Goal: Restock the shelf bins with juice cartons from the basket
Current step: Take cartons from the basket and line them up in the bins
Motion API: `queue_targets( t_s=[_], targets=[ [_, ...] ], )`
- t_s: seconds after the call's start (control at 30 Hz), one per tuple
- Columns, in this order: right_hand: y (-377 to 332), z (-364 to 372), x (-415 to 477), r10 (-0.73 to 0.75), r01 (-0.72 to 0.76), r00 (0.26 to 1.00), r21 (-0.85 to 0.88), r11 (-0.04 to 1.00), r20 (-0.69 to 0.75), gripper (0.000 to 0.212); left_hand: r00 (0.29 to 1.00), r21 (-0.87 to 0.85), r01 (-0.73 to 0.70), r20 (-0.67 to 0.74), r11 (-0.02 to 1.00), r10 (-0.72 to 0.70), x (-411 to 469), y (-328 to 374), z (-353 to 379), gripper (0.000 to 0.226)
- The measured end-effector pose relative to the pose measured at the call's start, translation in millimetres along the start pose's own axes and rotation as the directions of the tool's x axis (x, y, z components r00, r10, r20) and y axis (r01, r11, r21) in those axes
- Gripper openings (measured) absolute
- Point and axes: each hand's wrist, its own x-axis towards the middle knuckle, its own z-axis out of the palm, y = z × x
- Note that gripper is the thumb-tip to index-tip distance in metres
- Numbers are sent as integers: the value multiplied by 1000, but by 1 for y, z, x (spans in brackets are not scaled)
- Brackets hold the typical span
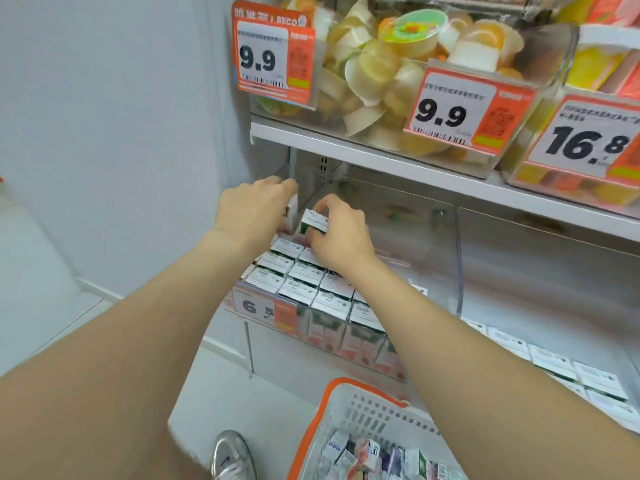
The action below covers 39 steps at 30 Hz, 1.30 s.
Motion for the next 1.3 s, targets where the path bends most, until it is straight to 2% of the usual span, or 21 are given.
queue_targets(
  t_s=[0.17, 0.27, 0.4, 0.5, 0.57, 0.63, 0.73, 0.8, 0.83, 0.87, 0.93, 1.0, 1.03, 1.1, 1.2, 1.3],
  targets=[
    [5, 8, 10, 106, -112, 991, 68, 991, 80, 28, 979, 66, 13, 202, 998, -26, 0, -1, 11, 60],
    [3, 7, 12, 97, -110, 981, 69, 992, 165, 24, 958, 71, 4, 287, 998, -24, 0, 3, 14, 46],
    [-3, -4, 14, 70, -52, 947, -63, 997, 315, 37, 949, 48, 58, 308, 997, -70, -4, -5, 9, 51],
    [-3, -15, 8, 49, 11, 915, -145, 989, 401, 32, 956, 25, 70, 284, 997, -74, -16, -1, 4, 44],
    [-5, -20, -3, 0, 65, 932, -166, 984, 364, 30, 969, -38, 67, 242, 997, -56, -23, 5, 2, 28],
    [-8, -27, -26, -62, 105, 958, -145, 984, 279, 38, 974, -147, 61, 224, 987, -27, -33, 13, -3, 16],
    [-9, -45, -76, -200, 208, 977, -132, 969, 68, 38, 942, -366, 84, 332, 927, 46, -58, 29, -28, 16],
    [-4, -62, -114, -272, 272, 962, -150, 950, 22, 31, 874, -522, 74, 445, 850, 198, -83, 47, -54, 24],
    [0, -71, -134, -280, 286, 958, -164, 944, 55, 28, 805, -575, 77, 518, 815, 289, -96, 57, -65, 23],
    [7, -79, -153, -282, 299, 952, -177, 938, 117, 25, 710, -595, 75, 595, 800, 376, -108, 67, -73, 19],
    [24, -90, -187, -253, 340, 909, -237, 910, 332, 15, 491, -578, 27, 719, 816, 493, -129, 89, -75, 14],
    [48, -93, -214, -138, 377, 810, -325, 868, 571, 18, 289, -527, -59, 804, 848, 520, -147, 115, -61, 24],
    [63, -90, -224, -61, 368, 762, -354, 860, 645, 19, 227, -501, -103, 829, 859, 511, -155, 129, -51, 31],
    [100, -80, -244, 64, 307, 694, -374, 875, 717, 21, 189, -453, -193, 853, 871, 486, -170, 155, -27, 41],
    [156, -62, -266, 197, 176, 657, -401, 899, 728, 28, 216, -401, -235, 867, 885, 450, -185, 180, 22, 44],
    [197, -46, -280, 279, 109, 625, -436, 893, 729, 18, 270, -360, -186, 876, 914, 400, -204, 190, 82, 33]
  ],
)
